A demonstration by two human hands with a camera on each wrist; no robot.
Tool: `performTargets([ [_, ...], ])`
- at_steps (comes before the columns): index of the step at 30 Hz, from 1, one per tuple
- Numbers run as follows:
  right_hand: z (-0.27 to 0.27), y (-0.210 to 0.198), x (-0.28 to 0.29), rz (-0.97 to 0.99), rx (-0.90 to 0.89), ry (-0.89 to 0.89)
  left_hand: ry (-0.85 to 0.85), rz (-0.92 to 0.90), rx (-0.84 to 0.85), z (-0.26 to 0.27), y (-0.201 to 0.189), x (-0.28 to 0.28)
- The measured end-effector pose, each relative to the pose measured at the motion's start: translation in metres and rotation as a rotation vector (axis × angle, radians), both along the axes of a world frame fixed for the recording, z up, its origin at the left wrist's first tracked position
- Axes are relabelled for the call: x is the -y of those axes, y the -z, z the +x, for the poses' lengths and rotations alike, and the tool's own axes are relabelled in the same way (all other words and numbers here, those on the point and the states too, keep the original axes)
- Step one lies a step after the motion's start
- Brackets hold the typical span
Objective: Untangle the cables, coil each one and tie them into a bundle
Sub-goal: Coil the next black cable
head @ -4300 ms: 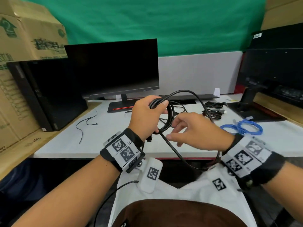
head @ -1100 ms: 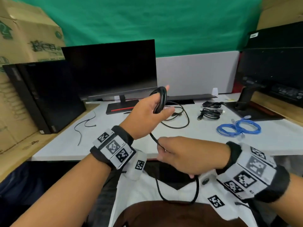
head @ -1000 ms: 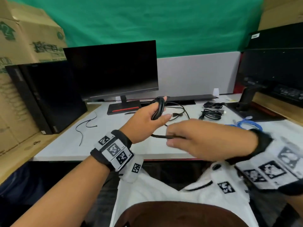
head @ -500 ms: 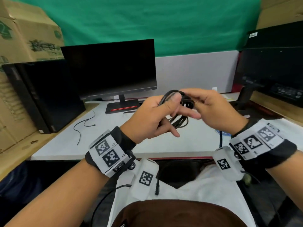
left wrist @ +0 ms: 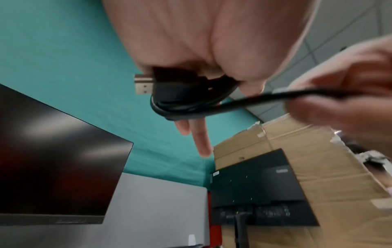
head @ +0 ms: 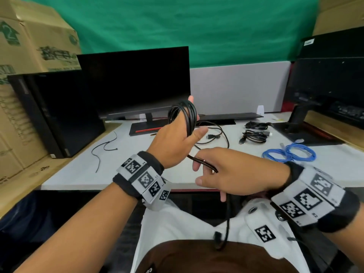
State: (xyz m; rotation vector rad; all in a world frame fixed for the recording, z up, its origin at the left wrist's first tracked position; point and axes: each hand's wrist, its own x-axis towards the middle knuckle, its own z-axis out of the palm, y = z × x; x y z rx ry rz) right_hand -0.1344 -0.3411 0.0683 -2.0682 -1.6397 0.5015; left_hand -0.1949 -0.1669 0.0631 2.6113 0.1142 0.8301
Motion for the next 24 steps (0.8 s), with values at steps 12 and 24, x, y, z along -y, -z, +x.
performTargets([
  [12,0.050,0.018,0.000,0.067,0.638,0.391,-0.086,0.280,-0.225,-0.008,-0.013,-0.009],
  [24,0.053,-0.017,0.018,0.462,0.188,0.286,0.387,-0.506,-0.618,-0.020,-0.012,0.009],
])
